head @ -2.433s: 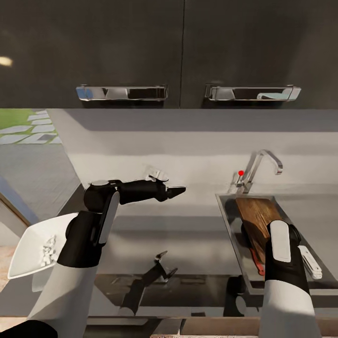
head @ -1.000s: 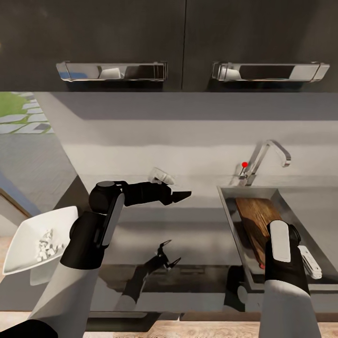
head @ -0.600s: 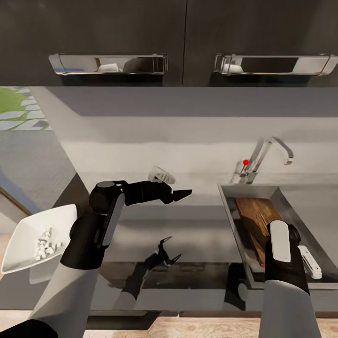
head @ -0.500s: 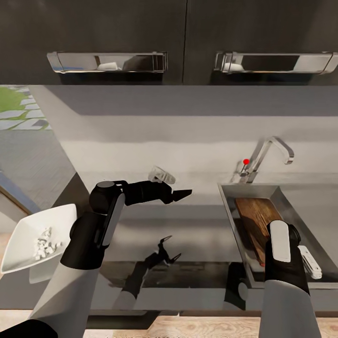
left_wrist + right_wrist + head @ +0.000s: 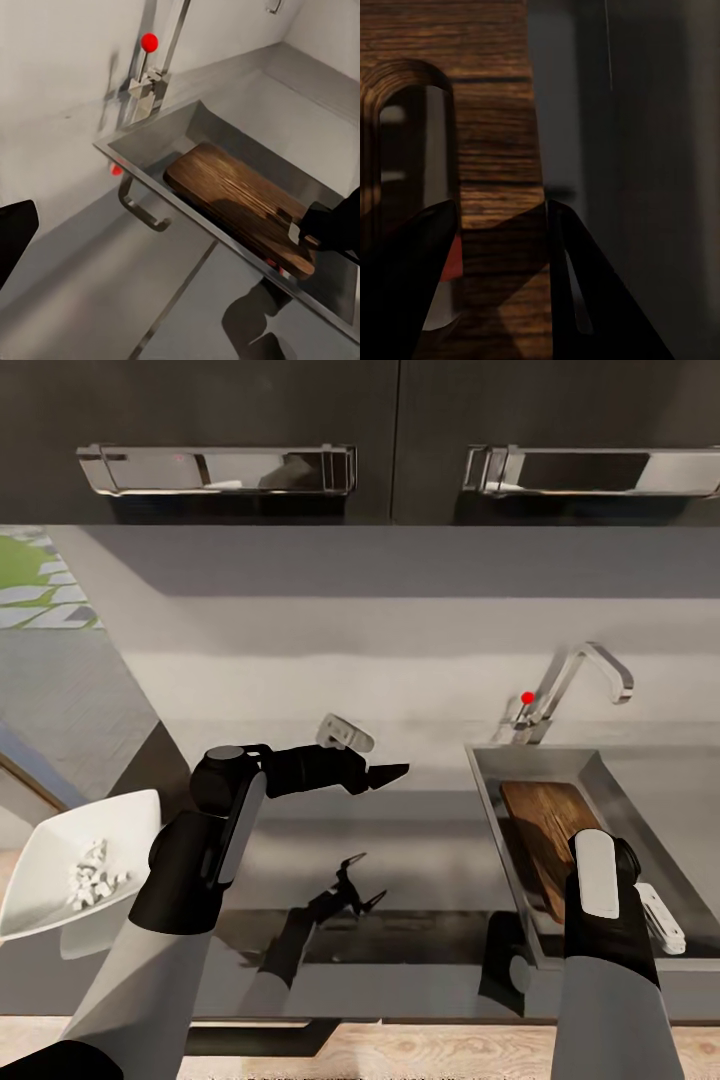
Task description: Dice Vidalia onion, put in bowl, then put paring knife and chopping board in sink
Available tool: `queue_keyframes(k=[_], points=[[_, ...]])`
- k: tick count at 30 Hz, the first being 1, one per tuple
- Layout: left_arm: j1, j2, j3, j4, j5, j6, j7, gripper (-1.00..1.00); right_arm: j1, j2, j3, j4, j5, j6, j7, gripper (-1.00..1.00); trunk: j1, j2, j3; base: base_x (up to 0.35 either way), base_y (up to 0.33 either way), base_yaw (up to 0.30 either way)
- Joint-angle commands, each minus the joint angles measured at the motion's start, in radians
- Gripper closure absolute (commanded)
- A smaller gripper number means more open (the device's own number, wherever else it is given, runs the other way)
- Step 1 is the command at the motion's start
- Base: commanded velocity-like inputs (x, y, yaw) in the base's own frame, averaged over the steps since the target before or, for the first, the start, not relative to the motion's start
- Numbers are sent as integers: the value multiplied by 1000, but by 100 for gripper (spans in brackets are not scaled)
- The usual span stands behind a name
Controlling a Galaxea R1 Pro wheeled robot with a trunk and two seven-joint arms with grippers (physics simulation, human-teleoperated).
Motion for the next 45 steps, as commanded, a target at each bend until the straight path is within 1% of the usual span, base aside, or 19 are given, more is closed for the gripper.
queue_keyframes(k=[1,17,31,45], points=[[-1,0,1,0,2,8,-2,-100,-1,1,-2,-1,-3,10,-4,100,1,-2,-3,0,0,0],[-1,0,1,0,2,8,-2,-100,-1,1,-2,-1,-3,10,-4,100,1,-2,-28,0,0,0],[-1,0,1,0,2,8,-2,-100,-1,1,-2,-1,-3,10,-4,100,1,-2,-30,31,0,0],[-1,-1,1,0,2,8,-2,-100,-1,1,-2,-1,-3,10,-4,100,1,-2,-48,3,0,0]])
